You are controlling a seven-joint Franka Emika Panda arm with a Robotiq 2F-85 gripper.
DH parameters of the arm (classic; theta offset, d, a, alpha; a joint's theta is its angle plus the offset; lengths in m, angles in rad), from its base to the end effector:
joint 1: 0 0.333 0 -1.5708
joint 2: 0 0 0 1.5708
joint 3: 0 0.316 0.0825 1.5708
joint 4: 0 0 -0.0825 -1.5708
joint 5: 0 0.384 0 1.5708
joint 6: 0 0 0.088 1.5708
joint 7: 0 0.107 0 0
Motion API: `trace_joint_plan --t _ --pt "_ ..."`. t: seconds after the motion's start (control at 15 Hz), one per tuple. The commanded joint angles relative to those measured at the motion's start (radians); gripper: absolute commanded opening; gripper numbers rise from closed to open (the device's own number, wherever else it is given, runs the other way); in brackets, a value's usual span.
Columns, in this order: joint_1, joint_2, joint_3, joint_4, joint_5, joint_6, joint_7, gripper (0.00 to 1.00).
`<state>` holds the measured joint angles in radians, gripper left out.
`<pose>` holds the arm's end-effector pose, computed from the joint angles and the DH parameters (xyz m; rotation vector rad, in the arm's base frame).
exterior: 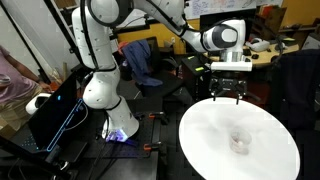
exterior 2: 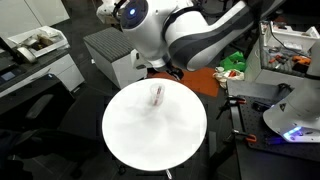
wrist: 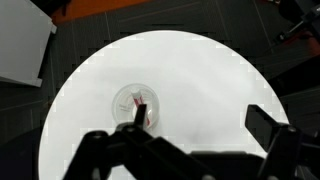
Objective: Remove the marker from the cup and put it on the table
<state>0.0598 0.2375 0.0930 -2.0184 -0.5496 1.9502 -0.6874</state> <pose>0.5609 0.0499 0.3205 2.3061 1.4577 -0.5623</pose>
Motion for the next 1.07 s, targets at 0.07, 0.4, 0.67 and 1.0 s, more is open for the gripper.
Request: trace_joint_plan --t 0.07,0.4,0.67,1.0 --pt "-0.009 0.051 -0.011 0.053 0.0 -0.006 -0.045 1.0" --pt "-0.017 0.109 -0.018 0.086 -0.049 0.007 -0.13 1.0" --pt "-0.024 0.165 -0.02 0.116 -0.061 0.038 -0.187 1.0" --pt "-0.031 0.237 -0.022 0.154 -0.066 0.087 -0.205 0.96"
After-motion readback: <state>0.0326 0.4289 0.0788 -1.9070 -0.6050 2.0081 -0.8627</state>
